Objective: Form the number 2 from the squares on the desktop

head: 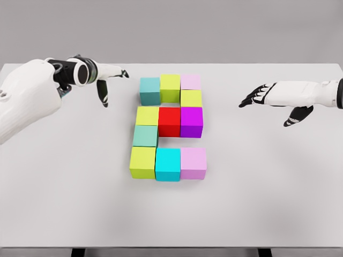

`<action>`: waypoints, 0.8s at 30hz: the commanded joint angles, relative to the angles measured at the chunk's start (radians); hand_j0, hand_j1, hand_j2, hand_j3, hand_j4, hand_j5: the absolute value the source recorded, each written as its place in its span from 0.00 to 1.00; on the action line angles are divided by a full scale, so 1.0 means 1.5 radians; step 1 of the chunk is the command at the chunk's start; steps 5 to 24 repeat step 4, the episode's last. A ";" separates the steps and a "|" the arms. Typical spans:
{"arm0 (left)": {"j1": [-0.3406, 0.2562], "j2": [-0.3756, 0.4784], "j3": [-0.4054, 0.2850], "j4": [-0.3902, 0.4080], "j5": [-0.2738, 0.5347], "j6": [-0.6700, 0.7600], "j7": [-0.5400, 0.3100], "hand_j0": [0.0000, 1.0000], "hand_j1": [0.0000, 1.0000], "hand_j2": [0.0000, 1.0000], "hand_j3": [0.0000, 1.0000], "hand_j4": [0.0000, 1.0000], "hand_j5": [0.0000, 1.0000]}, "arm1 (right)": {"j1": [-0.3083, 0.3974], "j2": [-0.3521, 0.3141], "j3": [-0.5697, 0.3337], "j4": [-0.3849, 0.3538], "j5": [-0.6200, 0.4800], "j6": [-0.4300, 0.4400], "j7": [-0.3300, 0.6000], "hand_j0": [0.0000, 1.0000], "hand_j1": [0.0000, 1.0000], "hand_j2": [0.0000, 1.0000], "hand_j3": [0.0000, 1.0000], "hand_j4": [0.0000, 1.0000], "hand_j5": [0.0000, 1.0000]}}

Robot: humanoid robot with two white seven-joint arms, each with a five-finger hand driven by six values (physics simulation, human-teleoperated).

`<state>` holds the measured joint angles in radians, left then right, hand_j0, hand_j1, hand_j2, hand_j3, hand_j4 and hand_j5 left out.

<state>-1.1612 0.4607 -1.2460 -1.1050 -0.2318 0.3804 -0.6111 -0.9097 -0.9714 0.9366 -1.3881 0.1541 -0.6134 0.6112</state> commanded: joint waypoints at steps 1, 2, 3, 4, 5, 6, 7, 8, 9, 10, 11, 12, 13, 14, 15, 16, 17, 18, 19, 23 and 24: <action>0.000 0.001 0.002 0.006 -0.002 -0.005 0.000 1.00 1.00 1.00 1.00 1.00 1.00 | 0.000 -0.001 -0.001 0.000 -0.004 0.002 0.000 1.00 1.00 1.00 1.00 1.00 1.00; 0.000 0.001 0.002 0.006 -0.002 -0.005 0.000 1.00 1.00 1.00 1.00 1.00 1.00 | 0.000 -0.001 -0.001 0.000 -0.004 0.002 0.000 1.00 1.00 1.00 1.00 1.00 1.00; 0.000 0.001 0.002 0.006 -0.002 -0.005 0.000 1.00 1.00 1.00 1.00 1.00 1.00 | 0.000 -0.001 -0.001 0.000 -0.004 0.002 0.000 1.00 1.00 1.00 1.00 1.00 1.00; 0.000 0.001 0.002 0.006 -0.002 -0.005 0.000 1.00 1.00 1.00 1.00 1.00 1.00 | 0.000 -0.001 -0.001 0.000 -0.004 0.002 0.000 1.00 1.00 1.00 1.00 1.00 1.00; 0.000 0.001 0.002 0.006 -0.002 -0.005 0.000 1.00 1.00 1.00 1.00 1.00 1.00 | 0.000 -0.001 -0.001 0.000 -0.004 0.002 0.000 1.00 1.00 1.00 1.00 1.00 1.00; 0.000 0.001 0.002 0.006 -0.002 -0.005 0.000 1.00 1.00 1.00 1.00 1.00 1.00 | 0.000 -0.001 -0.001 0.000 -0.004 0.002 0.000 1.00 1.00 1.00 1.00 1.00 1.00; 0.000 0.001 0.002 0.006 -0.002 -0.005 0.000 1.00 1.00 1.00 1.00 1.00 1.00 | 0.000 -0.001 -0.001 0.000 -0.004 0.002 0.000 1.00 1.00 1.00 1.00 1.00 1.00; 0.000 0.001 0.002 0.006 -0.002 -0.005 0.000 1.00 1.00 1.00 1.00 1.00 1.00 | 0.000 -0.001 -0.001 0.000 -0.004 0.002 0.000 1.00 1.00 1.00 1.00 1.00 1.00; 0.000 0.001 0.002 0.006 -0.002 -0.005 0.000 1.00 1.00 1.00 1.00 1.00 1.00 | 0.000 -0.001 -0.001 0.000 -0.004 0.002 0.000 1.00 1.00 1.00 1.00 1.00 1.00; 0.000 0.001 0.002 0.006 -0.002 -0.005 0.000 1.00 1.00 1.00 1.00 1.00 1.00 | 0.000 -0.001 -0.001 0.000 -0.004 0.002 0.000 1.00 1.00 1.00 1.00 1.00 1.00; 0.000 0.001 0.002 0.006 -0.002 -0.005 0.000 1.00 1.00 1.00 1.00 1.00 1.00 | 0.000 -0.001 -0.001 0.000 -0.004 0.002 0.000 1.00 1.00 1.00 1.00 1.00 1.00; 0.000 0.001 0.002 0.006 -0.002 -0.005 0.000 1.00 1.00 1.00 1.00 1.00 1.00 | 0.000 -0.001 -0.001 0.000 -0.004 0.002 0.000 1.00 1.00 1.00 1.00 1.00 1.00; 0.000 0.001 0.002 0.006 -0.002 -0.005 0.000 1.00 1.00 1.00 1.00 1.00 1.00 | 0.000 -0.001 -0.001 0.000 -0.004 0.002 0.000 1.00 1.00 1.00 1.00 1.00 1.00; 0.000 0.001 0.002 0.006 -0.002 -0.005 0.000 1.00 1.00 1.00 1.00 1.00 1.00 | 0.000 -0.001 -0.001 0.000 -0.004 0.002 0.000 1.00 1.00 1.00 1.00 1.00 1.00; 0.000 0.001 0.002 0.006 -0.002 -0.005 0.000 1.00 1.00 1.00 1.00 1.00 1.00 | 0.000 -0.001 -0.001 0.000 -0.004 0.002 0.000 1.00 1.00 1.00 1.00 1.00 1.00; 0.000 0.001 0.002 0.006 -0.002 -0.005 0.000 1.00 1.00 1.00 1.00 1.00 1.00 | 0.000 -0.001 -0.001 0.000 -0.004 0.002 0.000 1.00 1.00 1.00 1.00 1.00 1.00; 0.000 0.001 0.002 0.006 -0.002 -0.005 0.000 1.00 1.00 1.00 1.00 1.00 1.00 | 0.000 -0.001 -0.001 0.000 -0.004 0.002 0.000 1.00 1.00 1.00 1.00 1.00 1.00; 0.000 0.001 0.002 0.006 -0.002 -0.005 0.000 1.00 1.00 1.00 1.00 1.00 1.00 | 0.000 -0.001 -0.001 0.000 -0.004 0.002 0.000 1.00 1.00 1.00 1.00 1.00 1.00; 0.000 0.001 0.002 0.006 -0.002 -0.005 0.000 1.00 1.00 1.00 1.00 1.00 1.00 | 0.000 -0.001 -0.001 0.000 -0.004 0.002 0.000 1.00 1.00 1.00 1.00 1.00 1.00; 0.000 0.001 0.002 0.006 -0.002 -0.005 0.000 1.00 1.00 1.00 1.00 1.00 1.00 | 0.000 -0.001 -0.001 0.000 -0.004 0.002 0.000 1.00 1.00 1.00 1.00 1.00 1.00; 0.000 0.001 0.002 0.006 -0.002 -0.005 0.000 1.00 1.00 1.00 1.00 1.00 1.00 | 0.000 -0.001 -0.001 0.000 -0.004 0.002 0.000 1.00 1.00 1.00 1.00 1.00 1.00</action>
